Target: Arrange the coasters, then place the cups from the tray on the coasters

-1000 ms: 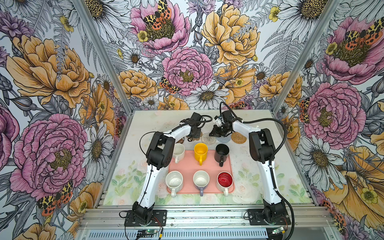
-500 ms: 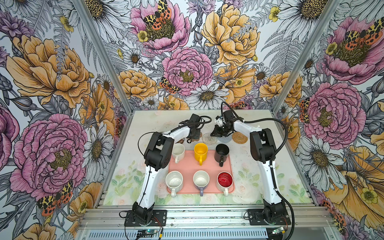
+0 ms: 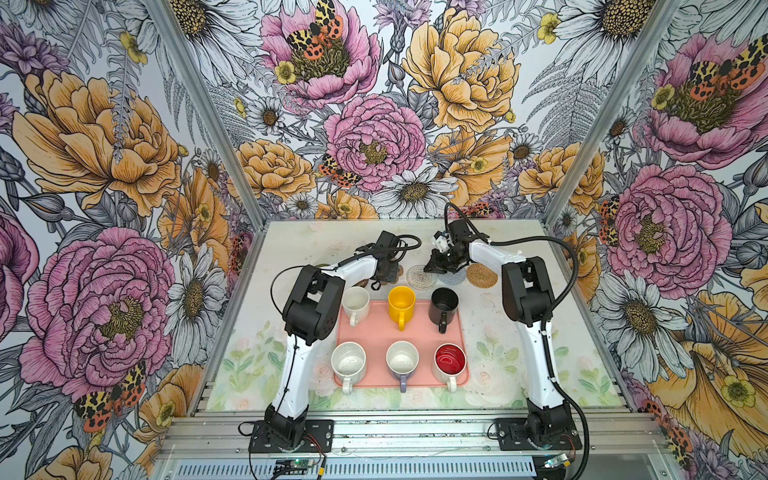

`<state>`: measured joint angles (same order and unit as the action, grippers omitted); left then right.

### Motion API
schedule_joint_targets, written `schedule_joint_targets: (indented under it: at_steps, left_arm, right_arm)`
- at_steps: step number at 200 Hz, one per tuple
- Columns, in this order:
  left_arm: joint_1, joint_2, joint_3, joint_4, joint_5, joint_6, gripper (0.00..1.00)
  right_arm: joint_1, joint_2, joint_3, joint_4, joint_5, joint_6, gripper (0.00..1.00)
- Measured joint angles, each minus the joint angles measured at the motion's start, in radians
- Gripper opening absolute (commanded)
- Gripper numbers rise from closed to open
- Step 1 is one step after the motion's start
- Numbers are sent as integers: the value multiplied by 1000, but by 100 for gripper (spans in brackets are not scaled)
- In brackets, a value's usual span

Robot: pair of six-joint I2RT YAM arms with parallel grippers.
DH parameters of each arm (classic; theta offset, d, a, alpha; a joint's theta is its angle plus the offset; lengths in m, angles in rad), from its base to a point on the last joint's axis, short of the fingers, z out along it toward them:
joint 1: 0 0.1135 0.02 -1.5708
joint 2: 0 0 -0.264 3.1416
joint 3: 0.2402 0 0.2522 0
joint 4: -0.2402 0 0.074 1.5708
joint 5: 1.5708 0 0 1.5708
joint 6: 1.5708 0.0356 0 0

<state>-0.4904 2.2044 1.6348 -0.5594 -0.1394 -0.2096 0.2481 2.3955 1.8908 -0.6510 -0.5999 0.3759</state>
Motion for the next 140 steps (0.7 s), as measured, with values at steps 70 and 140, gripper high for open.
schedule_joint_targets:
  at_steps: [70, 140]
  left_arm:
    - [-4, -34, -64, 43, 1, -2, 28]
    - [-8, -48, -80, 43, 2, -2, 28]
  right_arm:
    - [-6, -2, 0, -3, 5, 1, 0]
    - [-8, -4, 6, -10, 27, 24, 0]
